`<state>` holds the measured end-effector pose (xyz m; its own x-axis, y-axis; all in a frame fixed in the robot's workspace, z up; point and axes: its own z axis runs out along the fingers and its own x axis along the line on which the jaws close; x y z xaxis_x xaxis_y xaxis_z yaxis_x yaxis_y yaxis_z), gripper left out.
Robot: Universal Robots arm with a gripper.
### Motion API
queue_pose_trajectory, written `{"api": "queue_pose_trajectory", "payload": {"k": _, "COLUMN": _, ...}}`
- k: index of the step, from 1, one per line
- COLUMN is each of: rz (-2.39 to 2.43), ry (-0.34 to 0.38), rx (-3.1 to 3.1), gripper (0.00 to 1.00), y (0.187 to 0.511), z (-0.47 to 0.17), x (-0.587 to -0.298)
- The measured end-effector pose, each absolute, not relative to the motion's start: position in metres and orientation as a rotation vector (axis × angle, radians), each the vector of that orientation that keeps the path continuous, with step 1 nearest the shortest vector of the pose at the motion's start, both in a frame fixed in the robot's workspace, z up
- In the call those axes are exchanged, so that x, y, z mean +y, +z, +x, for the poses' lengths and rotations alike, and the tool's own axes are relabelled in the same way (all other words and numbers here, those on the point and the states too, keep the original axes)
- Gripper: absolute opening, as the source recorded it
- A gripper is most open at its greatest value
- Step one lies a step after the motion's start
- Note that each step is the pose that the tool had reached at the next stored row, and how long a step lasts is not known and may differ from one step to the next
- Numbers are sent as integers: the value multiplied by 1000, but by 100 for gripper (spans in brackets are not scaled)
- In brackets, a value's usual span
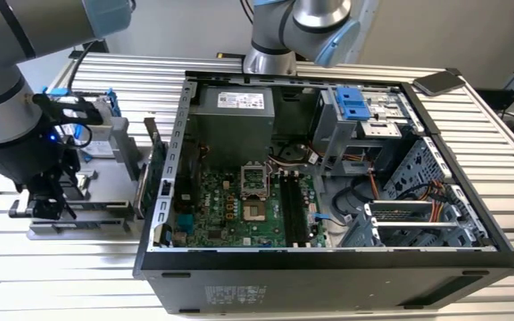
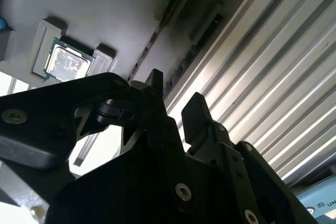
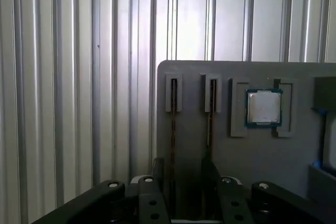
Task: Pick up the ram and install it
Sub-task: 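Pick up the ram and move it above insertion slot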
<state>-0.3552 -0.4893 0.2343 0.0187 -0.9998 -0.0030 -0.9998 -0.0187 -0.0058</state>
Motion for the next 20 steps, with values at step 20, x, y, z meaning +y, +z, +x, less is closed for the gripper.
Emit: {"api": "queue_pose_trajectory", "payload": {"k": 20, "rz": -2261, "ry": -15, "rx": 2192, "gripper": 100, "y": 225, "z": -355, "x": -492}}
